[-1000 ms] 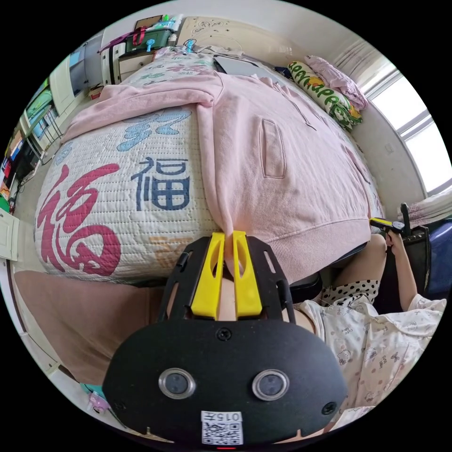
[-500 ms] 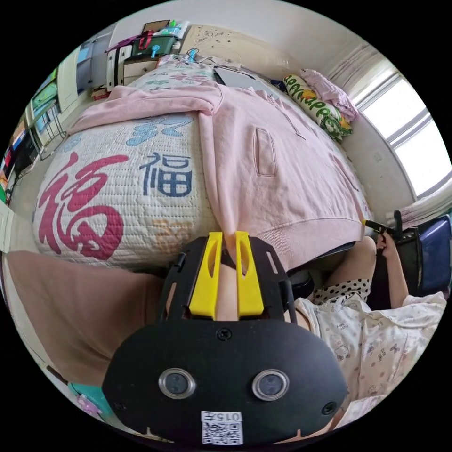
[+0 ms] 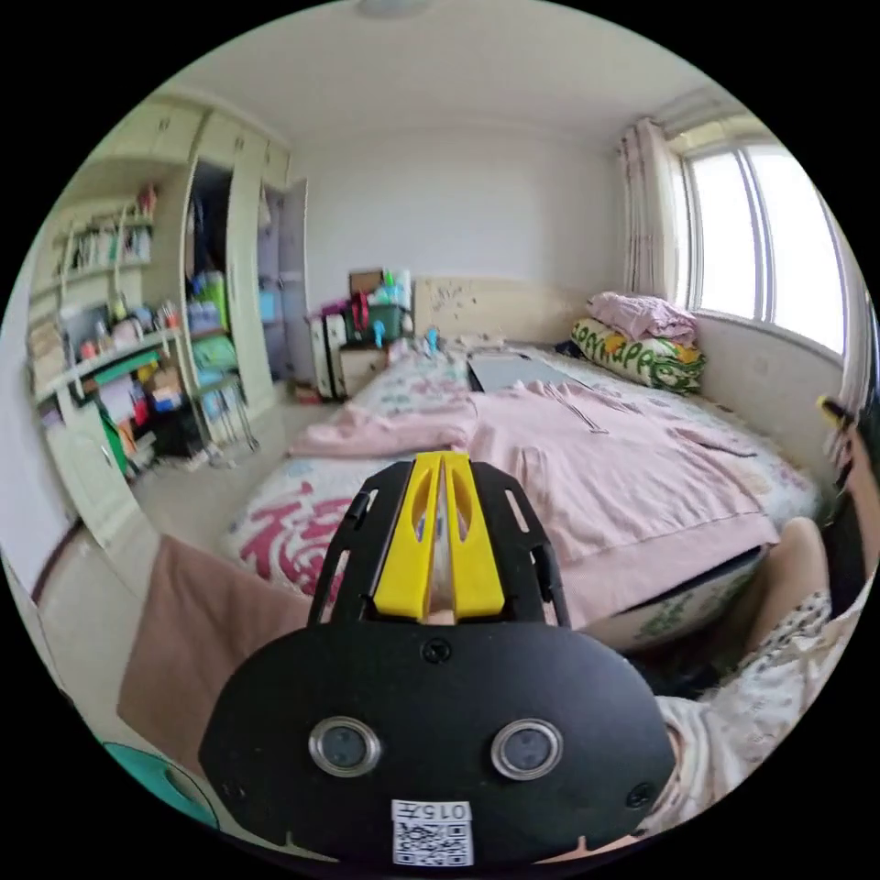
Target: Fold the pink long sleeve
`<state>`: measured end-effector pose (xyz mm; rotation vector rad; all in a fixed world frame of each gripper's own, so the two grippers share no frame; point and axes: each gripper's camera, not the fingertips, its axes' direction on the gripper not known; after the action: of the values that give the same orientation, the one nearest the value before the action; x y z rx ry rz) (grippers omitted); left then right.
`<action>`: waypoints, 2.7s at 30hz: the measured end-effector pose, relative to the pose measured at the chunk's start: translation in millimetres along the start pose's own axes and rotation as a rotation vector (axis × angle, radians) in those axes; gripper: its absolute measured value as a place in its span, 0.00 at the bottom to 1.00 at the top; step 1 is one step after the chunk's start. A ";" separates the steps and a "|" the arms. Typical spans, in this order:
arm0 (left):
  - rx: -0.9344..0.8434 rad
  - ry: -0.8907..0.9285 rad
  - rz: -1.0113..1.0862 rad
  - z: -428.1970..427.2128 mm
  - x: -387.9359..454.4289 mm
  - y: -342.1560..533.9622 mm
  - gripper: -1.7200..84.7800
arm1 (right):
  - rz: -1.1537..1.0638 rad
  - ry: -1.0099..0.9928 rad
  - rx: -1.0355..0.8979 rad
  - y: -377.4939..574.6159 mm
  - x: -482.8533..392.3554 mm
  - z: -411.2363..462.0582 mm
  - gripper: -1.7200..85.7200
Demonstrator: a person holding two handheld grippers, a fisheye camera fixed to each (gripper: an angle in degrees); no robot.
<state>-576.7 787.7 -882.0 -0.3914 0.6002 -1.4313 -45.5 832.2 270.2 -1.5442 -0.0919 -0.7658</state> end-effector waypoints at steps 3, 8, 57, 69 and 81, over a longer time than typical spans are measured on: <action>0.250 -0.137 0.149 -42.6 57.2 -9.6 0.03 | -0.143 -0.026 0.363 -24.6 -87.5 -92.2 0.01; 0.200 0.145 0.301 -39.8 122.9 -32.9 0.07 | -0.189 -0.049 0.858 -43.6 -194.5 -235.7 0.01; -0.539 0.580 0.170 353.2 482.1 -199.6 0.04 | 0.714 0.024 -0.213 -547.9 429.1 468.7 0.17; -0.527 0.555 0.178 383.9 489.3 -175.0 0.04 | 0.701 -0.025 -0.056 -557.6 464.7 502.5 0.03; -0.490 0.792 -0.408 441.2 373.3 -110.0 0.13 | -0.364 -0.750 -0.353 -275.6 48.2 395.9 0.02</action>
<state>-388.1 361.7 -522.9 -0.3280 1.6014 -1.8218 16.2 1216.2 559.6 -2.1227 -0.8473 -0.4520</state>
